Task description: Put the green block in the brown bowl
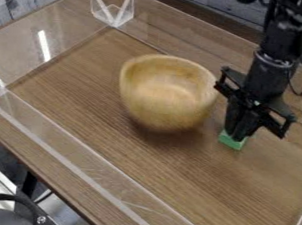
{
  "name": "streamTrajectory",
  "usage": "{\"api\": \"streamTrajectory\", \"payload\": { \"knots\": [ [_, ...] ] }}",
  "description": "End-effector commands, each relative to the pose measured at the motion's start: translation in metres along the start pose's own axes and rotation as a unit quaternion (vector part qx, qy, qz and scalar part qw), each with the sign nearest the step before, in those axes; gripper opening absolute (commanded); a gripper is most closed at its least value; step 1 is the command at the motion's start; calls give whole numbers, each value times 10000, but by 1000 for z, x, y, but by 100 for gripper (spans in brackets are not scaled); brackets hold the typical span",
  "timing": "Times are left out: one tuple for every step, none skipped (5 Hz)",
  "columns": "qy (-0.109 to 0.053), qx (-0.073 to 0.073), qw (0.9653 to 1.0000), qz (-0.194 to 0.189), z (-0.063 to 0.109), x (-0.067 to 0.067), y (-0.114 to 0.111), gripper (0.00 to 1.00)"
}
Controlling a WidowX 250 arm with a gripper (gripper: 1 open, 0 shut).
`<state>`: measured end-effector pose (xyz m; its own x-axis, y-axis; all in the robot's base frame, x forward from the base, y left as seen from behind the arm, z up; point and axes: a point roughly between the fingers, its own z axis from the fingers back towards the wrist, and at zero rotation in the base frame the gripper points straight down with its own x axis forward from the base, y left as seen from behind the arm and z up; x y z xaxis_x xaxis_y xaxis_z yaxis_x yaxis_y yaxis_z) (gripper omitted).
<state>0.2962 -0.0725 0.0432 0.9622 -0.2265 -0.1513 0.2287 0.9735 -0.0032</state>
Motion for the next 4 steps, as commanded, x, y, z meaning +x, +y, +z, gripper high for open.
{"api": "streamTrajectory", "payload": {
  "knots": [
    [-339,-51,9994,-33,10,7,0,0],
    [-383,-99,9992,-70,7,8,0,0],
    [-404,-143,9990,-103,4,10,0,0],
    [-419,-183,9989,-134,1,11,0,0]
  ]
}}
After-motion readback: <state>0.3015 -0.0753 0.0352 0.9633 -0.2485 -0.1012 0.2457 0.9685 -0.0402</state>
